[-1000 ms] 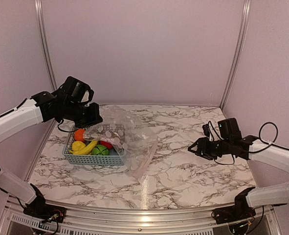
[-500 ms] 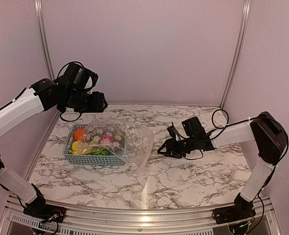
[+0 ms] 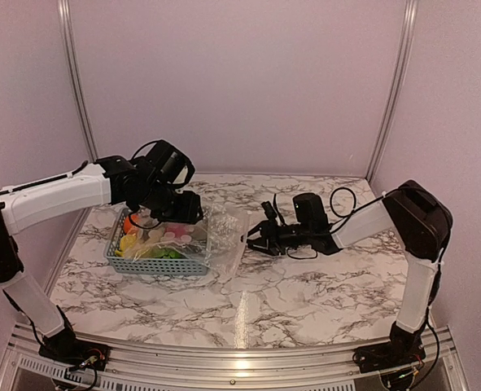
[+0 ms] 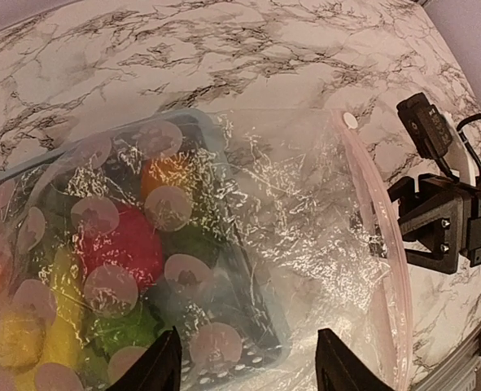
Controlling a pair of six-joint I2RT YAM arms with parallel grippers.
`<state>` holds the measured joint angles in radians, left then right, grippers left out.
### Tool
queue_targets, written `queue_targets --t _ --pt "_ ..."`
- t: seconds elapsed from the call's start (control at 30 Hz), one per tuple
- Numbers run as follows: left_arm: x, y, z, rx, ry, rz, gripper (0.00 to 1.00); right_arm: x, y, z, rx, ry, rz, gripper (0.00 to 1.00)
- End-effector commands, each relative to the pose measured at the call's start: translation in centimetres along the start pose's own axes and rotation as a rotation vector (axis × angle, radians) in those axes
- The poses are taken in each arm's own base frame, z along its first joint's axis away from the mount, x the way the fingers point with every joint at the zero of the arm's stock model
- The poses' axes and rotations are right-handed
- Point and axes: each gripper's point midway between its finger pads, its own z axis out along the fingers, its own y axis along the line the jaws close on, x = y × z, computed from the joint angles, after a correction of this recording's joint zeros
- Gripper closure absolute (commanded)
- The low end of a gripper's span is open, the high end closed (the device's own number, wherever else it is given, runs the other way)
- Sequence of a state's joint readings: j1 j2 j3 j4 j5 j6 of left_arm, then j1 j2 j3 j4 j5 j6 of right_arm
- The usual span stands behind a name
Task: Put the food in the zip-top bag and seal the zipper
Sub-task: Pick up the zipper food storage bag from the bin, then pass from the right arm to the left
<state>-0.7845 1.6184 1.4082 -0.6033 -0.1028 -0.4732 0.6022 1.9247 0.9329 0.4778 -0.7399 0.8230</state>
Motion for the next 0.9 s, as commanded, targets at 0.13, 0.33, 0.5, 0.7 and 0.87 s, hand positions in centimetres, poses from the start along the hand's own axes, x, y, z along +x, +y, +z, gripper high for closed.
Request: queue_targets --t 0.13,0.33,0.5,0.7,0.87 --pt "2.3 1.0 1.5 -0.034 0.059 0.042 0.43 -2.0 4.7 2.7 -0.229 -0.036 0.004 0.59" --pt "0.8 0.6 0.8 -0.022 0.007 0.032 0.43 -3.5 7.6 2.1 -0.399 -0.094 0.06 1.0" --pt "-3.7 -2.4 -2.6 0.077 -0.127 -0.029 0.41 -6.4 11.1 -1.0 -0.248 -0.168 -0.062 1.0" --pt "-7.6 -7.3 -6.7 0.184 -0.289 0.02 0.37 -11.1 14.9 -7.7 0.229 -0.268 -0.356 1.0" --pt "-8.2 -10.4 -7.6 0.253 -0.35 0.05 0.37 -12.4 12.2 -14.7 0.683 -0.332 -0.377 1.0"
